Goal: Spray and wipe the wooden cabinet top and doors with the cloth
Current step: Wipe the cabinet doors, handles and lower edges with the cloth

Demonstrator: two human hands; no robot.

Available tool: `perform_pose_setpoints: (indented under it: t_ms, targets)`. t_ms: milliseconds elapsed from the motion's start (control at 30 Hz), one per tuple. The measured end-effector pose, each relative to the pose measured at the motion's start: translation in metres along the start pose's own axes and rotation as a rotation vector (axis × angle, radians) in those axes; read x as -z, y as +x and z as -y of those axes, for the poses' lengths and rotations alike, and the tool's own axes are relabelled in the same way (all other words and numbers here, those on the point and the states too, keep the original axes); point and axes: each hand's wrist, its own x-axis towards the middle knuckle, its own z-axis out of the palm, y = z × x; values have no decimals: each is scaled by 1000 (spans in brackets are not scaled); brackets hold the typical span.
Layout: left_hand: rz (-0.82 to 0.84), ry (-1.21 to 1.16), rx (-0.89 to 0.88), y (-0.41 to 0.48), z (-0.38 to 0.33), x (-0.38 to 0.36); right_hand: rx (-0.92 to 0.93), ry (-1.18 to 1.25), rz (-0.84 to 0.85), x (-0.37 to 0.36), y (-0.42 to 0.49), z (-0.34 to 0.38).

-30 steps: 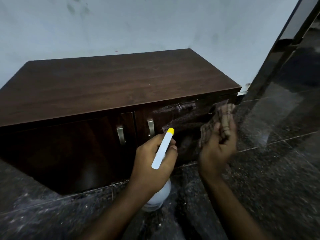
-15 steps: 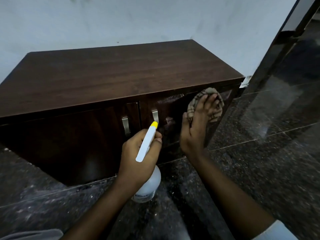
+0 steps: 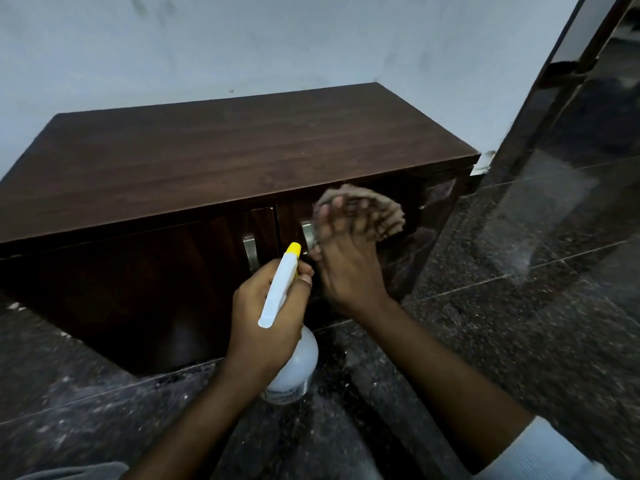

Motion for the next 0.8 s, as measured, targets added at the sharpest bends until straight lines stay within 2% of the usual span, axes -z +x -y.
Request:
perform_pose_setpoints:
  t_ms: [67,100,133,233,267,300,367,467,500,600,733,800]
  targets:
    - [3,-4,-2,0,-1,-3,242,-102,21,6,-5,-19]
    - [7,-5,-3,0,-2,-4,247,-118,5,10,-4,-28]
    - [11,-6,-5,1,-2,-5,173,-101,-25,14,-2,-34]
    - [16,-10,-5,1,-5,-7,-319,119,-144,24,8,-32]
    - [15,-12,-5,1,-5,-8,-436,190,-171,24,10,-25]
    - [15,-15,-2,1,-6,-9,-474,231,-175,24,12,-17]
    - [19,-19,4,1,-6,-12,-337,187,-104,21,7,-10]
    - [23,-13,-1,1,-4,-15,-1,-99,-27,23,-2,-39]
    - [22,-7,3,1,-4,-16,9,-158,-48,25,-1,-50]
    - [30,6,17,3,-3,-19,-248,-43,-134,28,8,-61]
    - [52,9,17,3,-3,-22,-781,323,-247,20,13,-39]
    - [45,10,33,2,-3,-24,-970,503,-307,23,21,-34]
